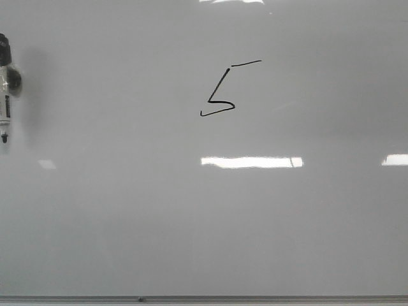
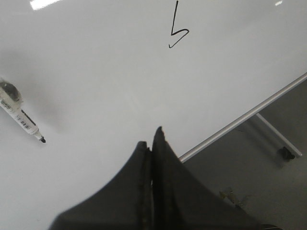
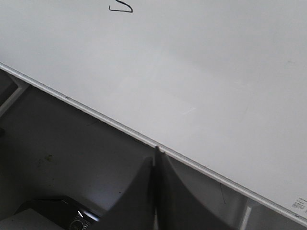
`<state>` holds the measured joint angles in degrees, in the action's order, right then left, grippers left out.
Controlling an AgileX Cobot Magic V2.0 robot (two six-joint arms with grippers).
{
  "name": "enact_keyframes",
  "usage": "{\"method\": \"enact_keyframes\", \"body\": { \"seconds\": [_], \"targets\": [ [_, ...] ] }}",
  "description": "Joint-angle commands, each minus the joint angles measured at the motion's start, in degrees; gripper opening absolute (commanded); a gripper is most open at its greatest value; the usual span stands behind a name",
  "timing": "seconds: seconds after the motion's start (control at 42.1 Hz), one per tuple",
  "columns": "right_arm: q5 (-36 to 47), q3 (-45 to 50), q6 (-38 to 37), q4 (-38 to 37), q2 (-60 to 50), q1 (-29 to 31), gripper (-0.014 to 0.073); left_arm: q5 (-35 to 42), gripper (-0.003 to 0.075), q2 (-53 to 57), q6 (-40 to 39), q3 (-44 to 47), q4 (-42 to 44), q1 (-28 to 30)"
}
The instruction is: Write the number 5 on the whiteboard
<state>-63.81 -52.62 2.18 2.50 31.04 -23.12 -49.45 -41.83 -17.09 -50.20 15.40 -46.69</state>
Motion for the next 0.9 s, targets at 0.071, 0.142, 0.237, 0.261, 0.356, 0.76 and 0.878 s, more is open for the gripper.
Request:
{"method": "enact_keyframes", "body": {
  "seconds": [0.071,0.142,0.237,0.261,0.356,0.76,0.878],
  "targets": [
    [3.2,-1.4,0.1,-0.5,0.3,0.3,-0.0069,3.4,-0.0020,2.1,0.1,-0.3,1.0,5.7],
    [3.2,-1.4,0.1,-0.5,0.3,0.3,-0.0069,4.1,-0.0020,4.1,0.1,1.3,-0.2,10.7],
    [3.2,-1.4,0.1,-0.5,0.3,0.3,-0.0069,9.5,-0.0020,8.5,0.1,6.0,-2.7,16.4],
    [3.2,-1.4,0.1,-0.5,0.3,0.3,-0.0069,12.0,-0.0020,9.7,0.1,7.3,-3.2,18.1],
    [3.2,-1.4,0.1,-0.5,0.3,0.3,-0.0069,20.0,-0.0020,16.1,0.1,14.6,-3.3,23.2],
    [3.2,-1.4,0.1,-0.5,0.3,0.3,-0.0069,43.9,-0.0020,40.5,-0.2,44.1,-3.6,44.0],
    [3.2,-1.4,0.1,-0.5,0.3,0.3,-0.0069,47.2,-0.0020,42.2,-0.2,48.4,-4.2,45.6]
  ]
}}
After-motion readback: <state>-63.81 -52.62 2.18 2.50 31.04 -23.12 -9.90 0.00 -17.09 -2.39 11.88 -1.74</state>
